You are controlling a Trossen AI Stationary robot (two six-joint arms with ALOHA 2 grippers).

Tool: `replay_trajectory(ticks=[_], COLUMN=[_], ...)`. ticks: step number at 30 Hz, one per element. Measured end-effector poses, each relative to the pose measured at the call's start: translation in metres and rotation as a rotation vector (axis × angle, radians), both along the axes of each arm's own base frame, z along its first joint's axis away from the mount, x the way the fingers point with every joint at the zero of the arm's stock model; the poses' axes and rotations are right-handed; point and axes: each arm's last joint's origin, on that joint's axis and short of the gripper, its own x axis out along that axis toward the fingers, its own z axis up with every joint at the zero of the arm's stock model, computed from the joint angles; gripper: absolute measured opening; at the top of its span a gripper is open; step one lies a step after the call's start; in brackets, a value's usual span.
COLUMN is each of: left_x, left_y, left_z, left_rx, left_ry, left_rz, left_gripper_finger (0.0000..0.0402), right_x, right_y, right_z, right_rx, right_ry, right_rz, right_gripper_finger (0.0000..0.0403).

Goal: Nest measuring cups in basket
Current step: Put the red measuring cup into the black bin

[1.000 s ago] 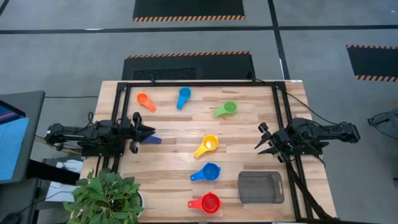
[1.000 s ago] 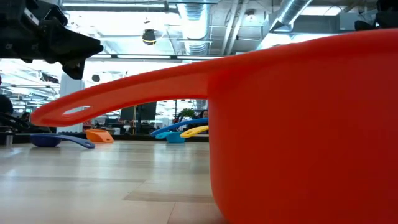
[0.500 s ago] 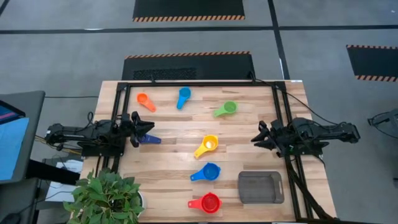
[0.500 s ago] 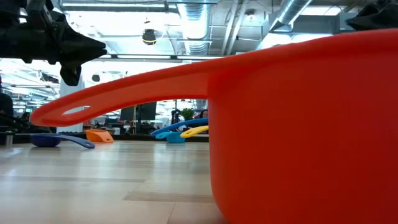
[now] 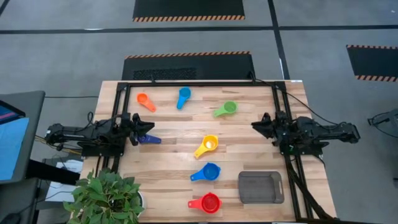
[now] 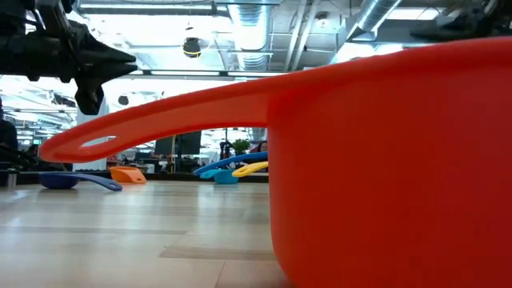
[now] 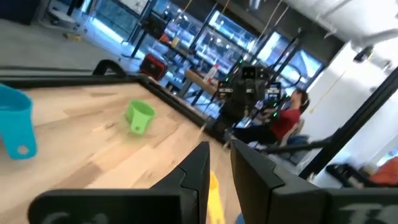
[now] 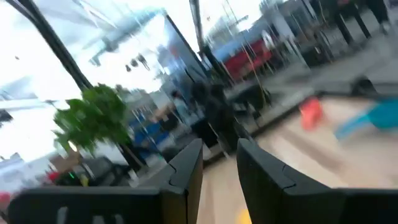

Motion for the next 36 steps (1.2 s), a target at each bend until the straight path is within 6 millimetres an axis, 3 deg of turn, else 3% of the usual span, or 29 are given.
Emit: replay_trajectory(ticks=[3, 9, 12, 16, 22, 26, 31, 36], left_x=[0.000, -0.004, -0.008, -0.015, -0.022, -0.021, 0.011, 0.080], left_y=[0.001, 0.009, 0.011, 0.009, 0.006, 0.005, -0.001, -0.010], left_z=[0.000, 0.010, 0.022, 0.039, 0.059, 0.091, 0.157, 0.211], left_rx=[-0.013, -0.195, -0.138, -0.043, 0.007, 0.039, 0.231, 0.423], left_ry=[0.000, -0.167, -0.264, -0.411, -0.557, -0.578, -0.495, -0.209], left_rz=[0.038, 0.319, 0.382, 0.322, 0.207, 0.166, 0.069, -0.047], left_gripper_finger=[0.0055, 0.0055, 0.0055, 0.0055, 0.0055, 0.0055, 0.0055, 0.0055], right_x=[0.000, 0.000, -0.001, -0.003, -0.002, -0.002, -0.001, 0.003], right_y=[-0.004, -0.011, -0.014, -0.018, -0.018, -0.014, -0.012, -0.012], right_z=[-0.005, -0.006, -0.005, 0.003, 0.022, 0.048, 0.077, 0.086], right_rx=[0.084, 0.294, 0.352, 0.461, 0.472, 0.367, 0.145, 0.053], right_ry=[0.037, -0.011, -0.050, -0.183, -0.308, -0.373, -0.366, -0.324], right_rz=[-0.127, -0.374, -0.493, -0.641, -0.593, -0.450, -0.432, -0.465], right_gripper_finger=[0.0120, 0.0121, 0.0122, 0.0121, 0.0122, 0.0123, 0.0121, 0.0122])
